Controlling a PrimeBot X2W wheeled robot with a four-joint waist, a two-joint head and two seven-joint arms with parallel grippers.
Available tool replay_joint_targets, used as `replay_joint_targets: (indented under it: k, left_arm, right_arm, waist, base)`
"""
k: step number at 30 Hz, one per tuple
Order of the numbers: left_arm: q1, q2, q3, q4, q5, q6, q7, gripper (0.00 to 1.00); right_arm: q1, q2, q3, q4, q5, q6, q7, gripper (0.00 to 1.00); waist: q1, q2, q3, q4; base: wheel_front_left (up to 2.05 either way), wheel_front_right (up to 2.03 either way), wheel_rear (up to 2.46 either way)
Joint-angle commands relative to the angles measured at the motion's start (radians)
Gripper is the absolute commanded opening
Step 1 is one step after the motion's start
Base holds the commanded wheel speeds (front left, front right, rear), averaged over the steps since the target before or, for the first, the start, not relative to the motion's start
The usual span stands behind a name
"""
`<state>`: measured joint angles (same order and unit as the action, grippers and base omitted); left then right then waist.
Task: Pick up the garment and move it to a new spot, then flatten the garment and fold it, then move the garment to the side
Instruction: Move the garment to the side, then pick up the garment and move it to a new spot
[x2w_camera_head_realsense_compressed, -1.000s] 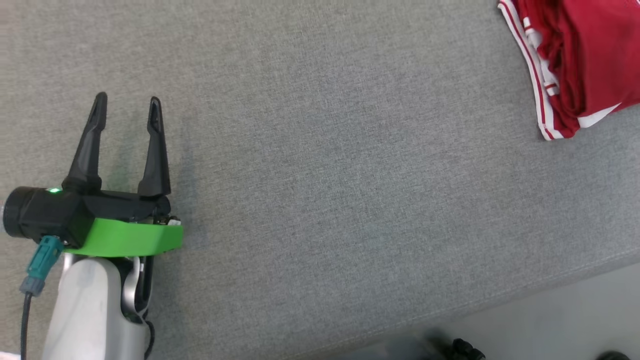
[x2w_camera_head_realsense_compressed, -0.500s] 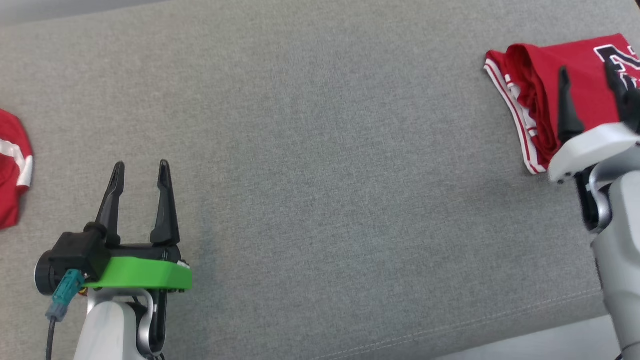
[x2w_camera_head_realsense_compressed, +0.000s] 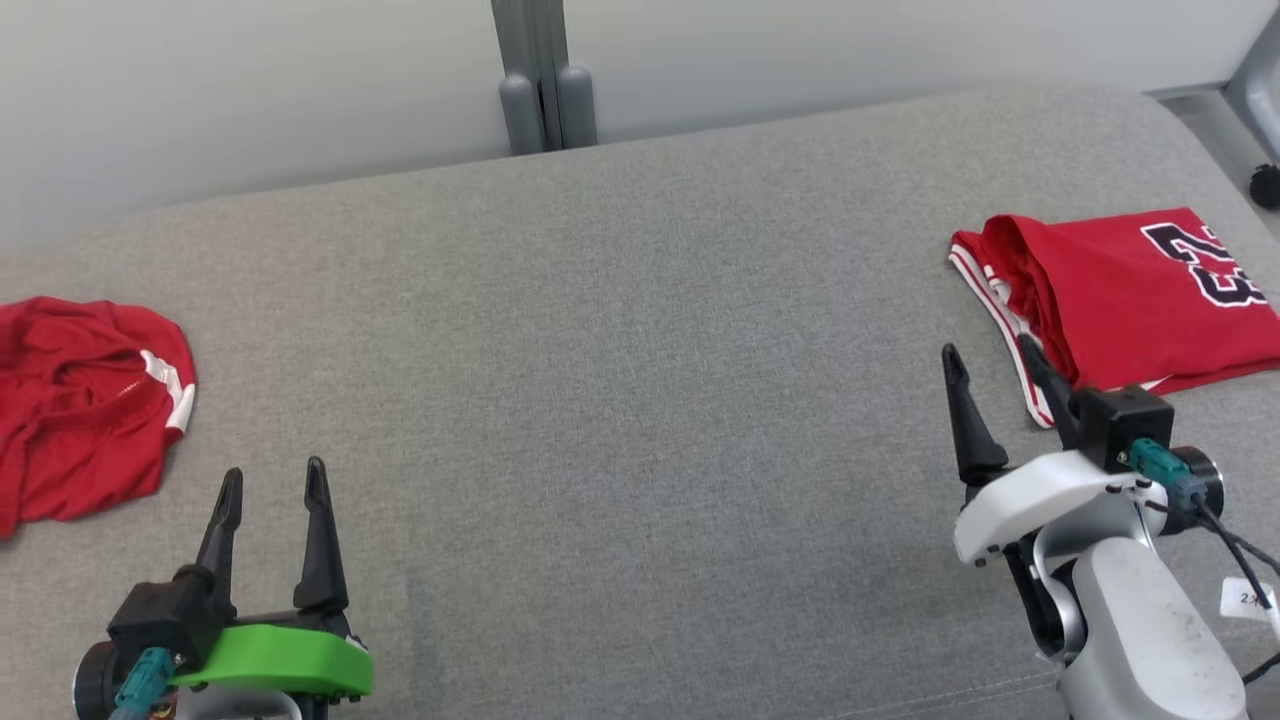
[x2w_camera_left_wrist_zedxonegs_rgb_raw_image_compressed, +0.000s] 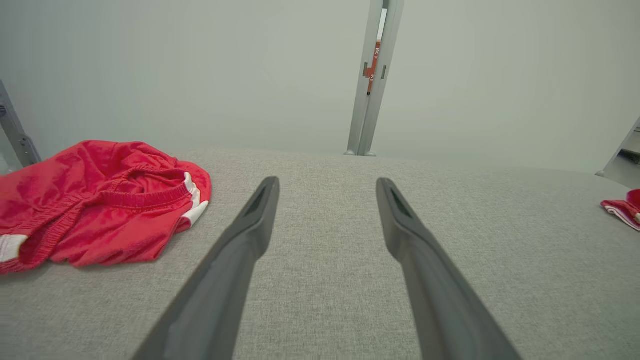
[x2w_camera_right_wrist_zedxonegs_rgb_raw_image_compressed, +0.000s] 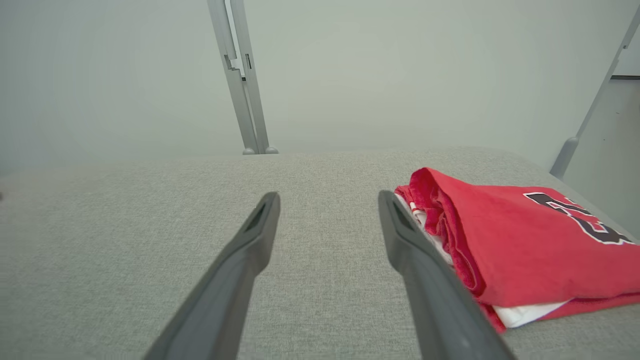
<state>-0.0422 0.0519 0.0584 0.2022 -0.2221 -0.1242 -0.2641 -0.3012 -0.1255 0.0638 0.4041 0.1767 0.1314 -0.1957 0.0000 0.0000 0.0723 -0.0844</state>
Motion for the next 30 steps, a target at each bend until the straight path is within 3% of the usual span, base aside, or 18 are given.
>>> replay_joint_targets:
  k: [1,10,30]
  left_arm:
    - [0.024,-0.001,-0.002,-0.002,0.009,0.002,0.000,1.00]
    - [0.052,-0.001,-0.010,0.016,-0.012,0.011,0.000,1.00]
    - [0.044,-0.001,-0.004,0.023,-0.013,0.012,0.000,1.00]
  right_arm:
    - [0.030,0.003,0.005,-0.008,-0.006,-0.001,-0.005,1.00]
    - [0.102,0.019,0.030,-0.041,0.011,-0.001,-0.019,1.00]
    - [0.069,0.023,0.011,-0.015,0.006,-0.001,-0.012,1.00]
  waist:
    - [0.0000,0.0000,-0.060,0.018]
    - [0.0000,0.0000,-0.065,0.033]
    - [0.0000,0.0000,-0.067,0.083]
  base:
    - [0.00,0.00,0.00]
    - [0.00,0.00,0.00]
    - [0.00,0.00,0.00]
